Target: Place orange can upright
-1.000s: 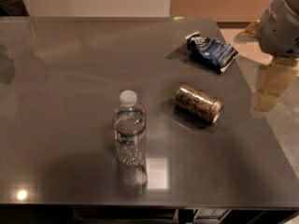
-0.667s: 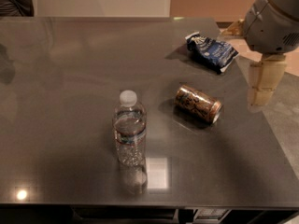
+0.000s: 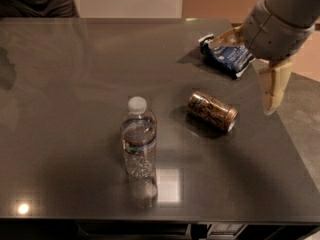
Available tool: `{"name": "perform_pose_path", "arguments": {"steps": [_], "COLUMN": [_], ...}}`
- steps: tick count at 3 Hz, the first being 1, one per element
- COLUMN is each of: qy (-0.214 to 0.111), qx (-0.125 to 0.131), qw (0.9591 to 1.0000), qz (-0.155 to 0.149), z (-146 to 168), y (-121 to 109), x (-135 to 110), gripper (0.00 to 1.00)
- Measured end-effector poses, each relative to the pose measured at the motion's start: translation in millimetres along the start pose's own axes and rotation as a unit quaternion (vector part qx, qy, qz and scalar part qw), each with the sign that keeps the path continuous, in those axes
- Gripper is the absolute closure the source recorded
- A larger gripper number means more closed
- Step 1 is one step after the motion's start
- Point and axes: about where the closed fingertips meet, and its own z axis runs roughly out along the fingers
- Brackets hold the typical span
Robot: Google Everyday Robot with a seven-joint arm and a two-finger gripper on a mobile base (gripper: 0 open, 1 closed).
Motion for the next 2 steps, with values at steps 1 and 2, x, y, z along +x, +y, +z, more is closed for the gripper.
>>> {"name": "perform_pose_path", "arguments": {"steps": [1,2], "qy": [0.014,0.035], "qx": [0.006,0.002], "qw": [0.9959,0.9865], "qz": [-0.089,-0.160], "z": [8.7,18.0], "y": [-4.8,-5.8], "x": [-0.3,3.8], "gripper": [0.00,0.00]}}
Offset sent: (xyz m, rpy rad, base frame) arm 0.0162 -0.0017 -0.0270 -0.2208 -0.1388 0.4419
